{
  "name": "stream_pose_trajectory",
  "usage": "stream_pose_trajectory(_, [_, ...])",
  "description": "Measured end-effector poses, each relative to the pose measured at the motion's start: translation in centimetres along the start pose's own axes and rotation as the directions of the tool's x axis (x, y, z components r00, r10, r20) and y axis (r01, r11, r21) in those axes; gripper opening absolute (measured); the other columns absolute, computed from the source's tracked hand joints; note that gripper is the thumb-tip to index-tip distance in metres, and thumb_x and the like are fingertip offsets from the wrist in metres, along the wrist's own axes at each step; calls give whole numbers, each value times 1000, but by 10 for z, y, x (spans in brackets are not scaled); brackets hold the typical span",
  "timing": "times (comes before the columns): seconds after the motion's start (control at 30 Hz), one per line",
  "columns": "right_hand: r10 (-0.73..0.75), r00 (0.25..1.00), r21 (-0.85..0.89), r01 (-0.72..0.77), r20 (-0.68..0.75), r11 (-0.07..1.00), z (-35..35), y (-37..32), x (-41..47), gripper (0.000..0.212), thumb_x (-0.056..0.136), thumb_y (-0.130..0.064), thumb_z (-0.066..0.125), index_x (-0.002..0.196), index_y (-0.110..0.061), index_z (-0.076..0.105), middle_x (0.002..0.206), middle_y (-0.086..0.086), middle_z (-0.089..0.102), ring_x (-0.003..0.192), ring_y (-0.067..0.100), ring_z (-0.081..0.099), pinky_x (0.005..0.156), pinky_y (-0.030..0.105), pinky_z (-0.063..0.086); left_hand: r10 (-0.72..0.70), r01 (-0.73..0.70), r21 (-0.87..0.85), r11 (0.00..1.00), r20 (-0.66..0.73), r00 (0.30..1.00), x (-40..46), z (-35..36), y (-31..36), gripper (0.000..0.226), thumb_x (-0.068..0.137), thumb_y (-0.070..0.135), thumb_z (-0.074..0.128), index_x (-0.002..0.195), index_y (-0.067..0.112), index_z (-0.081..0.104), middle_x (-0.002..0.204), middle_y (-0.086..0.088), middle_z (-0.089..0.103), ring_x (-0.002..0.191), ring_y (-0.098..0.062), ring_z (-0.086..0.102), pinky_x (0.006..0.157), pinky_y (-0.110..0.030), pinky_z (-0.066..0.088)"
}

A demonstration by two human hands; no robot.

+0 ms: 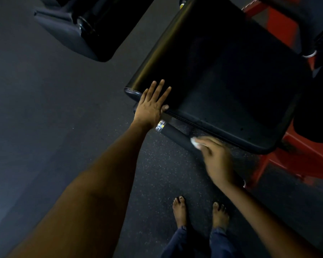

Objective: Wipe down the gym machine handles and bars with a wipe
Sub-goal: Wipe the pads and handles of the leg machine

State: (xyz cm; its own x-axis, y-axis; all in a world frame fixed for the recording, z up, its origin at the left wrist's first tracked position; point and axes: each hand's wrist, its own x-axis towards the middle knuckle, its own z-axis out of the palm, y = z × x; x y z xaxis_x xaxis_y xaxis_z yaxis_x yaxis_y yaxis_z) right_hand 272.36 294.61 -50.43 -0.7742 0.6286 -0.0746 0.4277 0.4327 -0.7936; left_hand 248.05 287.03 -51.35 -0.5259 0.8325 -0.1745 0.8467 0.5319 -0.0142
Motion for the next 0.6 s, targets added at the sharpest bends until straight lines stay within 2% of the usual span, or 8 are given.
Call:
stream_pose_trajectory(0.07, [-96, 995, 37, 96, 15, 995, 23, -26, 20, 16, 82, 5, 63, 96, -1, 70, 101, 7, 67, 92, 15, 58, 79, 7, 42, 6, -6, -71, 997, 3, 1000, 0, -6, -2, 59, 103, 40, 35, 154, 26, 10, 163, -2, -2, 150, -23, -8, 119, -36, -4])
stream_pose_trajectory(0.17, [-135, 990, -4, 135, 49, 991, 17, -13, 4, 20, 81, 9, 62, 97, 0, 69, 104, 9, 64, 96, 13, 58, 85, 1, 39, -53, 54, -162, 985, 14, 999, 5, -23, 4, 61, 98, 33, 51, 153, 24, 24, 163, -1, 9, 150, -23, 2, 121, -39, 7])
stream_pose_trajectory(0.27, [-18, 999, -45, 19, 29, 999, -17, 26, -48, 28, 80, 12, 59, 101, -4, 68, 112, 6, 61, 100, 1, 53, 87, 0, 39, -143, 133, -174, 976, -41, 989, 10, -33, 36, 57, 98, 28, 50, 150, 16, 31, 161, -5, 17, 149, -25, 8, 120, -38, 6])
stream_pose_trajectory(0.37, [249, 960, 73, -242, -124, 968, -34, 49, -74, 25, 83, 10, 58, 97, -9, 68, 104, 8, 66, 98, 14, 62, 81, 3, 43, -170, 170, -169, 971, 16, 985, 9, -24, 75, 60, 104, 35, 34, 154, 11, 13, 163, -7, 3, 150, -26, -2, 120, -39, 0])
stream_pose_trajectory(0.43, [352, 913, 115, -335, -205, 935, -27, 41, -66, 23, 87, 5, 56, 103, -6, 68, 105, 8, 67, 98, 19, 64, 78, -1, 40, -205, 213, -105, 971, 79, 976, 6, -12, 89, 63, 105, 39, 23, 155, 11, -3, 162, -7, -13, 149, -26, -12, 120, -41, -4])
stream_pose_trajectory(0.5, [284, 935, 91, -270, -214, 959, -12, 17, -41, 27, 87, 6, 53, 111, -1, 65, 114, 7, 62, 104, 13, 57, 85, 2, 38, -226, 230, -36, 973, 84, 971, 3, -3, 92, 62, 105, 40, 17, 153, 12, -11, 160, -8, -20, 148, -26, -17, 120, -42, -6])
stream_pose_trajectory(0.53, [205, 963, 68, -196, -176, 978, -4, 4, -28, 30, 87, 7, 53, 113, -1, 64, 117, 7, 60, 106, 11, 54, 90, 7, 38, -230, 231, -18, 973, 73, 971, 2, -1, 92, 62, 105, 40, 16, 153, 12, -12, 160, -8, -20, 148, -26, -17, 120, -42, -5])
stream_pose_trajectory(0.6, [62, 994, 15, -61, -86, 998, 7, -7, -12, 30, 87, 8, 53, 113, -2, 65, 115, 7, 61, 104, 13, 57, 91, 15, 42, -227, 227, -4, 974, 61, 972, 1, 0, 92, 61, 105, 40, 15, 153, 12, -11, 161, -8, -19, 148, -26, -15, 121, -42, -3])
